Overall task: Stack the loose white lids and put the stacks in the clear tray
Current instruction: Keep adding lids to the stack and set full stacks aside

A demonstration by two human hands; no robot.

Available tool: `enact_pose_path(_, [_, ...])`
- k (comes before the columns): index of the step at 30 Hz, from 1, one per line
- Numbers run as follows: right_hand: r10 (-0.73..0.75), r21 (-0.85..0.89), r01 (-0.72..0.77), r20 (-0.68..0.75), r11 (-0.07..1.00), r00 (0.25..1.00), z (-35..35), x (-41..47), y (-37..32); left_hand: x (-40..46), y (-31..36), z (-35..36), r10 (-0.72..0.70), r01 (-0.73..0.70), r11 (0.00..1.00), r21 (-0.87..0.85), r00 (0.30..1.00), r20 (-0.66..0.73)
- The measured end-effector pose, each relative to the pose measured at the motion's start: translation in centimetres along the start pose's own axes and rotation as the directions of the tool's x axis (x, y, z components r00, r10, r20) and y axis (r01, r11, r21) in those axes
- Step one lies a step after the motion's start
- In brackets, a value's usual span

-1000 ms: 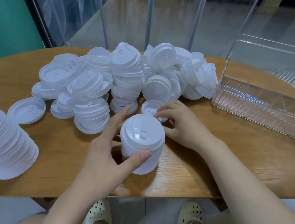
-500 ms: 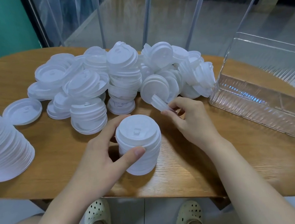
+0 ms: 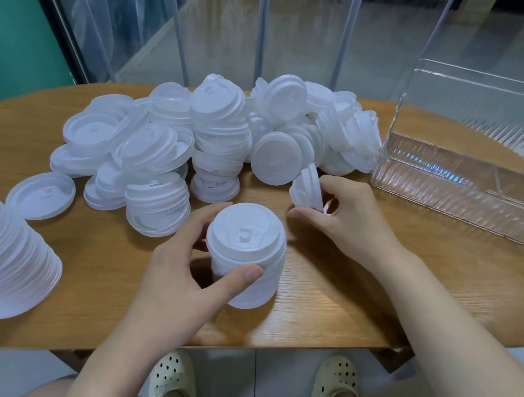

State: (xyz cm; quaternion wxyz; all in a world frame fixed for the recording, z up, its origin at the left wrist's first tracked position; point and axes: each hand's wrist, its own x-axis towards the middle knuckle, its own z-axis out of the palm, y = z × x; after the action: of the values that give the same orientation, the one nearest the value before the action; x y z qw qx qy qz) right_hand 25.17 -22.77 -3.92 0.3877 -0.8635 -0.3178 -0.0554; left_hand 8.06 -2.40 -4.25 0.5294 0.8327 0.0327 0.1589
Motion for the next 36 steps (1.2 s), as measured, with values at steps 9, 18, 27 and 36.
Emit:
enact_pose_path(9, [0.047,0.23,-0.023,-0.099,0.973,0.994,-0.9,-0.2,-1.1,0.0,0.0,-0.1,-0.001,0.001,1.0,0.013,1.0,0.004])
enact_pose_path(18, [-0.011,0.237,0.055,-0.185,0.97,0.983,-1.4,-0.4,-2.1,0.0,0.1,0.0,-0.004,0.004,1.0,0.004,1.0,-0.001])
enact_pose_path(27, [-0.092,0.36,0.16,-0.199,0.919,0.976,-2.5,0.2,-5.7,-0.4,0.2,-0.1,0.001,0.0,1.0,-0.023,1.0,0.007])
enact_pose_path(36, [-0.134,0.315,0.076,0.167,0.946,0.977,-2.2,-0.8,-8.0,-0.5,0.5,0.1,0.006,-0.006,0.999,-0.038,1.0,0.001])
